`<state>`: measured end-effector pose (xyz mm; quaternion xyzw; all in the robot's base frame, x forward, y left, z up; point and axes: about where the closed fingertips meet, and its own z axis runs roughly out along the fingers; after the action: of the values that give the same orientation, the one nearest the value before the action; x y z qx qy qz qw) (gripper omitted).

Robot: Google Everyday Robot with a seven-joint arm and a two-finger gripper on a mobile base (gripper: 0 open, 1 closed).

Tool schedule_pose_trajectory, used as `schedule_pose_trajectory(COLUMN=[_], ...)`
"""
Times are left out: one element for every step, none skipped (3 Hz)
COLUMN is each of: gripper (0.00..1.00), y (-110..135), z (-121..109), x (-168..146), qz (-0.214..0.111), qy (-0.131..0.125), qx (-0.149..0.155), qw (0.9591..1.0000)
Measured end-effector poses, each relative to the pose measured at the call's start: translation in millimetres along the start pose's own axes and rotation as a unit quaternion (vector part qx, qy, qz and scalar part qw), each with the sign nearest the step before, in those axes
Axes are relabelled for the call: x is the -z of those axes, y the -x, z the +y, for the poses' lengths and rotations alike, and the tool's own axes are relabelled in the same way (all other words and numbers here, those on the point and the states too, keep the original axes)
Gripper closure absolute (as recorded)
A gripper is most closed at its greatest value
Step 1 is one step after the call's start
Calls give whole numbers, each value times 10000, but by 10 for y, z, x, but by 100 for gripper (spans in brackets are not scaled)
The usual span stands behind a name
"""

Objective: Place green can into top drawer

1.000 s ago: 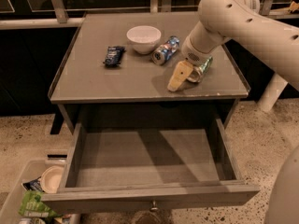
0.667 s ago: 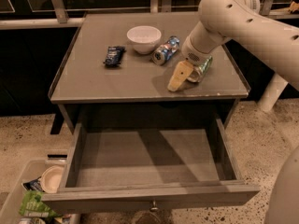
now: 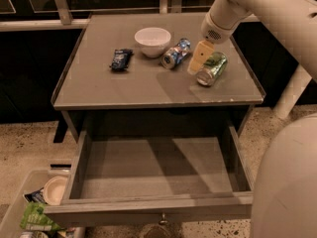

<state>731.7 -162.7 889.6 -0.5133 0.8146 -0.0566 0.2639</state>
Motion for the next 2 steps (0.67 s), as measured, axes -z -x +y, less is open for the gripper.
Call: schedule_pose_trajectory(gripper=[0, 0], y=[-39, -181], z=[316, 425], x=[-256, -356], qz=[-67, 232], qy=[427, 453], qx=[-7, -237], qw=[9991, 9984])
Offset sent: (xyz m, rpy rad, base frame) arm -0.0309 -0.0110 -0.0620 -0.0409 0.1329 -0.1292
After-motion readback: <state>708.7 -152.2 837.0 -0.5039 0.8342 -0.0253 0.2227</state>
